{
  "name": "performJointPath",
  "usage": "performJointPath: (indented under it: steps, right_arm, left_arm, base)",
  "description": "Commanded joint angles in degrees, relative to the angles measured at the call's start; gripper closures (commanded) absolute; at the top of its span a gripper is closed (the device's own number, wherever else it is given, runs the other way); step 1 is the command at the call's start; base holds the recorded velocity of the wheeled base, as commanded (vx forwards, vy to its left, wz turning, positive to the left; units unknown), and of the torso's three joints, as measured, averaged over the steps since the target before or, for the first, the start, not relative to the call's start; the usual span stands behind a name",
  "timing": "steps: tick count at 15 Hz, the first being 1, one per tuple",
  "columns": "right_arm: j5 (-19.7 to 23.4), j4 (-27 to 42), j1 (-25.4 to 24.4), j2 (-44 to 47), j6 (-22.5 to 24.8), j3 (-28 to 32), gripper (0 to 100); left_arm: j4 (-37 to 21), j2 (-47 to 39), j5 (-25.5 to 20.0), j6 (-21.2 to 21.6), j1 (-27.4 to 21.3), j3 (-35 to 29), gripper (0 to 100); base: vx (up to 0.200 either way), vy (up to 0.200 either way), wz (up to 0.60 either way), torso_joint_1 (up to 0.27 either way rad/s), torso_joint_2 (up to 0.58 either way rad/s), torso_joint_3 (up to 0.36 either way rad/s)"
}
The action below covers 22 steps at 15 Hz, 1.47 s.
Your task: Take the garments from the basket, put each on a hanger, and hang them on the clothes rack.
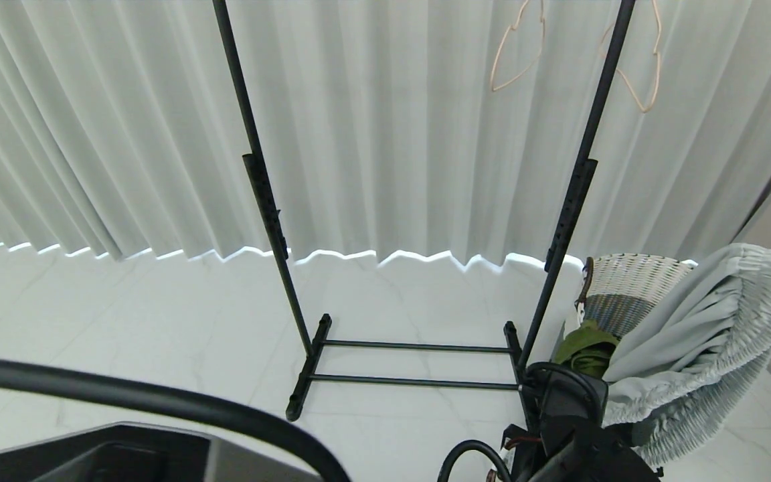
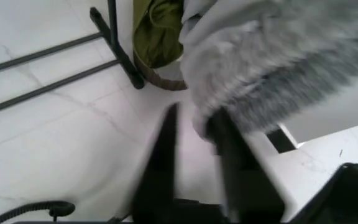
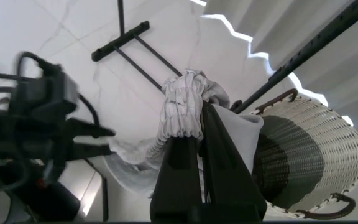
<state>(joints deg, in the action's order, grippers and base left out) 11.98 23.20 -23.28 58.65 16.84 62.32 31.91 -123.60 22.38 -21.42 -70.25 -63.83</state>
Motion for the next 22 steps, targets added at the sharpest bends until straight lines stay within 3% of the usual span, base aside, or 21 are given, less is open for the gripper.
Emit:
performJointPath:
  steps: [1,6,12,15,20,22]
  right_arm:
    - [0.0,-2.0,0.5,-0.1,0.1,-0.8,100]
    - [0.4,-10.3,0.3,1.7,5.2,-1.2,100]
    - [1.3,-26.2,-3.1,10.3,5.6,-0.4,100]
    - [1.0,-32.3,-5.5,15.7,5.6,2.3,100]
    - [0.8,-32.8,-9.7,21.6,5.6,8.5,100]
    - [0.5,-32.8,-11.4,23.8,5.6,11.6,100]
  left_arm:
    - [0.3,7.0,1.3,1.0,-0.8,2.4,100]
    - [0.8,22.6,2.7,9.1,1.8,7.1,100]
    - [-0.6,38.7,2.4,16.4,7.3,8.0,100]
    - [-3.7,46.0,1.7,19.1,11.7,7.3,100]
    - [-13.5,55.0,-2.6,19.8,13.3,2.1,100]
    - [-18.7,57.0,-3.0,20.2,14.7,-2.7,100]
  base:
    - [0.0,0.0,0.0,0.0,0.0,0.0]
    - [0.0,0.0,0.0,0.0,0.0,0.0]
    - [0.0,0.0,0.0,0.0,0.0,0.0]
    - [0.0,0.0,0.0,0.0,0.0,0.0]
    - [0.0,0.0,0.0,0.0,0.0,0.0]
    - [0.0,0.0,0.0,0.0,0.0,0.0]
